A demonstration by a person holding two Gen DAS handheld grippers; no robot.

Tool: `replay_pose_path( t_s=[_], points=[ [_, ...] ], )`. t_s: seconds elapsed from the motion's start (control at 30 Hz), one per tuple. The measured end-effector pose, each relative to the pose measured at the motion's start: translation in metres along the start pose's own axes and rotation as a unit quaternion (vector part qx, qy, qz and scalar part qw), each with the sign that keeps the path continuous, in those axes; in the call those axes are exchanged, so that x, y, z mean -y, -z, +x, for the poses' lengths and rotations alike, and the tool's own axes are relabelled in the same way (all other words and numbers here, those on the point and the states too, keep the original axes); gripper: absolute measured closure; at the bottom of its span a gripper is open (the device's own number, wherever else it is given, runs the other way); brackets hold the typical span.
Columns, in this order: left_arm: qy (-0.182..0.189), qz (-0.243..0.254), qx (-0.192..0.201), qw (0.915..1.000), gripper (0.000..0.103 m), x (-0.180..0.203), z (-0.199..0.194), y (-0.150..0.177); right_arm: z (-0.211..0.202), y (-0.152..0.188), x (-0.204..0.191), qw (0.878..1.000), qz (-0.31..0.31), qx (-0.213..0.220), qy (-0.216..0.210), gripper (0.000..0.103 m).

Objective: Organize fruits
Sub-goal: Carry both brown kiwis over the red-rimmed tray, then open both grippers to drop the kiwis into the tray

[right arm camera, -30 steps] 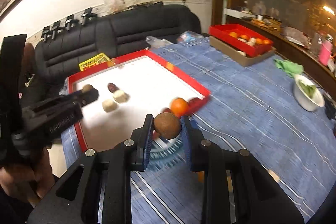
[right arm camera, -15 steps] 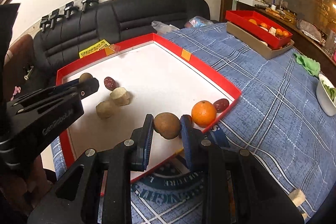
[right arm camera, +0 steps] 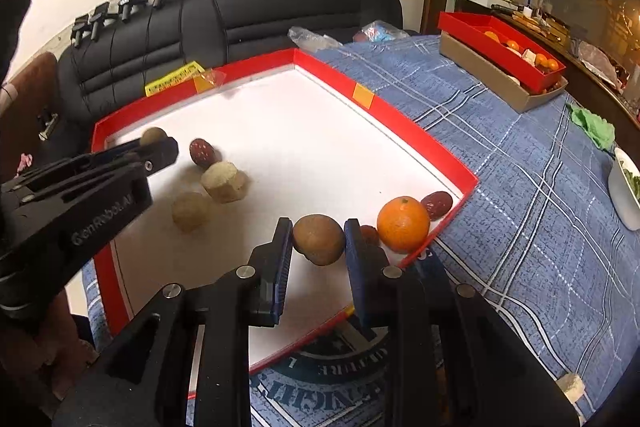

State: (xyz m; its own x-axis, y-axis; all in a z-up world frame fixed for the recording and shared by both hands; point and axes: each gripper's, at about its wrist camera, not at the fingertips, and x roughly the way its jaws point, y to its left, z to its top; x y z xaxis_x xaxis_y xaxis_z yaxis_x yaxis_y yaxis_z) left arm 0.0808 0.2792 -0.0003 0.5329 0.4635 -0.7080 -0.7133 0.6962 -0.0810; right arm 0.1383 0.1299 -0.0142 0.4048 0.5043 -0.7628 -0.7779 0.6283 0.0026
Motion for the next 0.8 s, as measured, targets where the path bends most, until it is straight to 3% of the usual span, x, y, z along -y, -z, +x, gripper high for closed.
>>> replay_pose_path(
  t_s=[0.1, 0.17, 0.2, 0.23, 0.6, 0.8],
  points=[
    [-0.01, -0.011, -0.008, 0.9999, 0.082, -0.006, 0.003, 0.0, 0.005, 0.0, 0.0, 1.0, 0.003, -0.011, 0.005, 0.077],
    [-0.014, -0.027, -0.015, 0.9994, 0.073, -0.012, 0.004, 0.0, 0.008, 0.001, -0.001, 1.0, 0.003, -0.02, 0.009, 0.07],
    [-0.016, -0.035, -0.016, 0.9992, 0.062, -0.014, 0.004, 0.0, 0.008, 0.002, -0.001, 1.0, 0.002, -0.021, 0.015, 0.053],
    [-0.018, -0.043, -0.016, 0.9988, 0.058, -0.017, 0.003, 0.0, 0.007, 0.002, -0.001, 1.0, 0.0, -0.02, 0.02, 0.04],
    [-0.016, -0.068, 0.008, 0.9975, 0.05, -0.022, -0.017, 0.009, -0.018, 0.009, 0.006, 0.997, -0.02, -0.023, 0.064, 0.039],
    [0.007, -0.042, 0.016, 0.999, 0.049, -0.004, -0.035, 0.019, -0.047, 0.028, 0.024, 0.997, -0.011, -0.019, 0.073, 0.039]
  ],
)
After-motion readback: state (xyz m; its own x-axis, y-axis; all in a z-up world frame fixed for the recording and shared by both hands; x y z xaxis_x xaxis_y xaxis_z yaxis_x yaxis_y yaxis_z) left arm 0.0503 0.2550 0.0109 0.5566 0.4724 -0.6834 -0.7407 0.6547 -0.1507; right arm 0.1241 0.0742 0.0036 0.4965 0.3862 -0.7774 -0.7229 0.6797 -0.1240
